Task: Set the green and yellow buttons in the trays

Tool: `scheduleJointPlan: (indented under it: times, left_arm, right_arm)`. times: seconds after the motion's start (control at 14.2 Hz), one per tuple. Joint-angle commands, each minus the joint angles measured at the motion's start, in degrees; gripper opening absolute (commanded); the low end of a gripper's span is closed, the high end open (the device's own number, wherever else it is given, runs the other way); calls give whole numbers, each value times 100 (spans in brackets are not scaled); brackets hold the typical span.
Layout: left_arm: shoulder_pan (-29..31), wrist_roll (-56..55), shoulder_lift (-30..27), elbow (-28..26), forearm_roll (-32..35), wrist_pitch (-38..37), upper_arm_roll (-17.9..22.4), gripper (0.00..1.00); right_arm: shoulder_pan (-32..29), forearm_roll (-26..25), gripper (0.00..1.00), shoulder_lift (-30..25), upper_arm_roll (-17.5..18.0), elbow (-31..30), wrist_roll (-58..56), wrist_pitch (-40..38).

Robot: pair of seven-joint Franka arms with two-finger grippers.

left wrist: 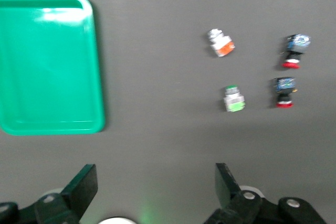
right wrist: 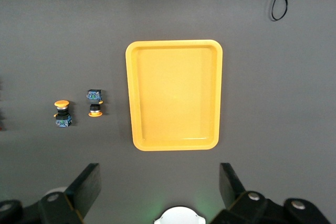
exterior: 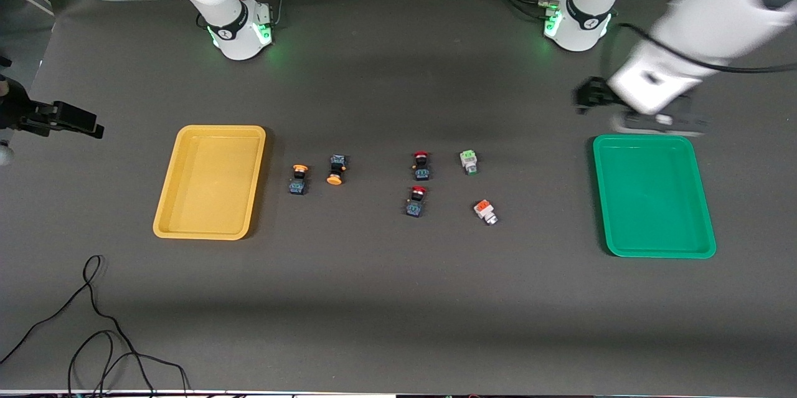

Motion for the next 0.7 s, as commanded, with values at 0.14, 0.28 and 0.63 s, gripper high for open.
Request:
scheduleJointPlan:
  times: [0.14,0.28,0.63]
  left_arm:
    - [-260,-1673,250,-358,-4,926,-908,100]
    - [-568,-2113,373,-358,48,1120,-926,100]
    - [-613,-2212,1048,-376,127,1603,-926,100]
  right_arm:
    - [171,8,100,123,-47,78,-137,-121]
    - [153,34,100,123,-65,87,-234,-112]
    - [626,130,100,395,-30,122,501,-42]
